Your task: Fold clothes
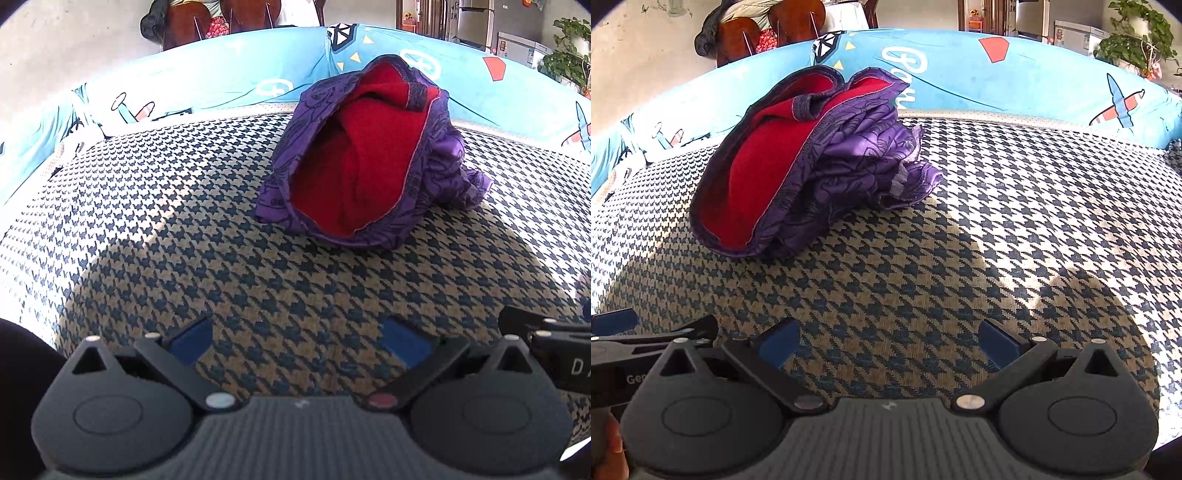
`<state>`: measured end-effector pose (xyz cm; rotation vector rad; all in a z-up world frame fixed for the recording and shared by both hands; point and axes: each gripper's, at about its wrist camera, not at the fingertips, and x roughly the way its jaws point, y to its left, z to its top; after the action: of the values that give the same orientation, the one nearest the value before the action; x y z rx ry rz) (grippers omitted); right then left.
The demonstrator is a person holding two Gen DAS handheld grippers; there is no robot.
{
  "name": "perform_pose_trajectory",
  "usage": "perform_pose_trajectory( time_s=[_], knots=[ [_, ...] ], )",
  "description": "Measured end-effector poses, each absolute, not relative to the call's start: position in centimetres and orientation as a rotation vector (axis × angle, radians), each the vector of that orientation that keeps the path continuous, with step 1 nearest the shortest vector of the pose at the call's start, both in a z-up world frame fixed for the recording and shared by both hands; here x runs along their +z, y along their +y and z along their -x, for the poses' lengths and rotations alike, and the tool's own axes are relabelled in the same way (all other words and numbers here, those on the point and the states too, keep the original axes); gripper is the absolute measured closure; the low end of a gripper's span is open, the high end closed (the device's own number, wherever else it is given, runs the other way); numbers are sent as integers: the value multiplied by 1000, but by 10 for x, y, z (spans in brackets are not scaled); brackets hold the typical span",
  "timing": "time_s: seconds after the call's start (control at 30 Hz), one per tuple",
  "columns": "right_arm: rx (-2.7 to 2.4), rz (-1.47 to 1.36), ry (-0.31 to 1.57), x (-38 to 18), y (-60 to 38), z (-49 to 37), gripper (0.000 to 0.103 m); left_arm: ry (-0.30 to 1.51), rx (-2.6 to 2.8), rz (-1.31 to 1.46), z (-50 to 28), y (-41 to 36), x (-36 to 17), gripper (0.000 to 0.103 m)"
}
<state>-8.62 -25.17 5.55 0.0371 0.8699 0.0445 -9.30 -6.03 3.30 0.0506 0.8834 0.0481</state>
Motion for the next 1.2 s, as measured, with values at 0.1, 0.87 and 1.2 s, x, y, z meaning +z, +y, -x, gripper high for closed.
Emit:
perform_pose_trajectory(
  time_s=[0.1,0.87,1.2],
  knots=[
    [43,-39,866,56,-252,87,0,878,47,-54,94,-60,34,0],
    [44,-40,850,59,-252,89,0,854,50,-73,99,-61,38,0],
    [44,-37,848,60,-252,89,0,850,53,-77,99,-61,38,0]
  ],
)
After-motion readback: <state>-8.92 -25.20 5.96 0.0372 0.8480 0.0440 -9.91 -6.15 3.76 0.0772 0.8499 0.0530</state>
